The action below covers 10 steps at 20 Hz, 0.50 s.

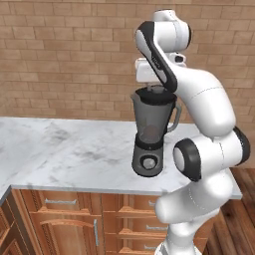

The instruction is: Grab the lemon wedge and onion from the fridge, place them in the blender, close the lid, and turn on the blender to create a marinade.

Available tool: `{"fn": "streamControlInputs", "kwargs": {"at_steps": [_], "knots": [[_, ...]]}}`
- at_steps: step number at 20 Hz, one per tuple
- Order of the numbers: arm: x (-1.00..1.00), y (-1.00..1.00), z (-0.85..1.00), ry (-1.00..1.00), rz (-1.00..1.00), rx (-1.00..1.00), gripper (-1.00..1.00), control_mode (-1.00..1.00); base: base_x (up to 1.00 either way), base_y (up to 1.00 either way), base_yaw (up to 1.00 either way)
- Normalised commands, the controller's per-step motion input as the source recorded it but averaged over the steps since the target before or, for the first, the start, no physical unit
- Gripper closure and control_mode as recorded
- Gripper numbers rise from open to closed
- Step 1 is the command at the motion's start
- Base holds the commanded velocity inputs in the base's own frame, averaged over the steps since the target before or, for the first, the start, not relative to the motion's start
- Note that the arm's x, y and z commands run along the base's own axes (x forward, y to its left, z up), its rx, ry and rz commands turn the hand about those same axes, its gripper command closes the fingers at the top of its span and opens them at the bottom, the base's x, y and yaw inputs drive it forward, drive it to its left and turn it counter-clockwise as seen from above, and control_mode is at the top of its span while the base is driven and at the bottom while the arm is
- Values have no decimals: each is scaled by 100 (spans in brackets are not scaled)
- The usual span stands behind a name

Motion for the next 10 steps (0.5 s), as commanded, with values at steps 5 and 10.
{"fn": "streamControlInputs", "kwargs": {"at_steps": [5,10], "knots": [[0,0,-14,0,0,0,100,-100,0,0,0],[9,0,-5,0,0,0,100,-100,0,0,0]]}}
